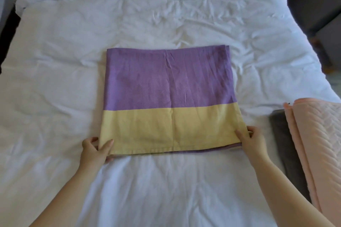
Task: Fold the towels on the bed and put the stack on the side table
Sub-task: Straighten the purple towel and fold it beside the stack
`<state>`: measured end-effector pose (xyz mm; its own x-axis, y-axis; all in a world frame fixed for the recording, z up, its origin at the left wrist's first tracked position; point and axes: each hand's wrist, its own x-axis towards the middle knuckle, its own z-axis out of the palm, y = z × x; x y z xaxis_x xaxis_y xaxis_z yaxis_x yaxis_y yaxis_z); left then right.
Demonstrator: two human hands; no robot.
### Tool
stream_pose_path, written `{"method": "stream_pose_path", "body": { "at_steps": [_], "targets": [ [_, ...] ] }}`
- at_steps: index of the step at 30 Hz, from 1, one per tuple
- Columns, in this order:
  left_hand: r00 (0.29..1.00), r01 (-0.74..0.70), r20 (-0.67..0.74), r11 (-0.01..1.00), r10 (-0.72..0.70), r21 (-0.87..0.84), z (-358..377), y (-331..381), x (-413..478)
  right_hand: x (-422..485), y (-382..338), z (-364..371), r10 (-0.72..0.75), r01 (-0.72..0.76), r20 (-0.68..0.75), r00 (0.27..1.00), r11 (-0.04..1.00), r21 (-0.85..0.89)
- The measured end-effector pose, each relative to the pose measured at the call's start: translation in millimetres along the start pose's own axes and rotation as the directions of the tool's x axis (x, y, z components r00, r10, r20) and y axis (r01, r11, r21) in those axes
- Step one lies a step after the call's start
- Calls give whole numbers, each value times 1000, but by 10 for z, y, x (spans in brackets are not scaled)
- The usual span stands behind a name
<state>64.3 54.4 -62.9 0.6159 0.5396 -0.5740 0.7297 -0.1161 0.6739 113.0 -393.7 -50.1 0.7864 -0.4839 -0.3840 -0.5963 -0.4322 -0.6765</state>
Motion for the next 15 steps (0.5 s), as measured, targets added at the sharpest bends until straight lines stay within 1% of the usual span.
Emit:
{"method": "stream_pose_path", "body": {
  "at_steps": [2,3,4,5,6,7,8,9,10,12,14,15],
  "targets": [
    [1000,18,-11,997,-17,81,-50,-6,-51,-32,-13,-67,-13,13,-4,1000,999,-40],
    [1000,6,2,994,-6,112,-83,4,-58,-33,-27,-87,-6,8,28,1000,998,-61],
    [1000,2,26,994,-5,107,-104,31,-58,-27,-50,-100,21,-16,89,996,998,-59],
    [998,13,58,996,-18,84,-116,75,-60,-19,-76,-111,77,-74,179,981,997,-20],
    [994,50,100,998,-53,30,-121,137,-62,-17,-110,-120,146,-161,285,947,987,30],
    [981,123,157,991,-113,-55,-123,217,-57,-22,-151,-133,212,-256,384,899,964,67],
    [960,205,222,968,-170,-148,-112,337,-55,-14,-206,-147,259,-334,457,851,938,90],
    [945,251,265,944,-191,-214,-94,494,-46,7,-284,-164,276,-373,496,823,922,105],
    [944,239,284,942,-169,-235,-75,672,-26,34,-410,-190,268,-382,518,812,915,126],
    [957,130,286,958,-54,-255,-26,1141,25,152,-778,-259,185,-327,515,837,924,199],
    [961,37,269,933,65,-358,7,1714,50,269,-1294,-381,54,-250,479,876,900,357],
    [962,-4,243,899,122,-438,0,2019,54,313,-1573,-463,-28,-204,452,892,867,455]
  ]
}}
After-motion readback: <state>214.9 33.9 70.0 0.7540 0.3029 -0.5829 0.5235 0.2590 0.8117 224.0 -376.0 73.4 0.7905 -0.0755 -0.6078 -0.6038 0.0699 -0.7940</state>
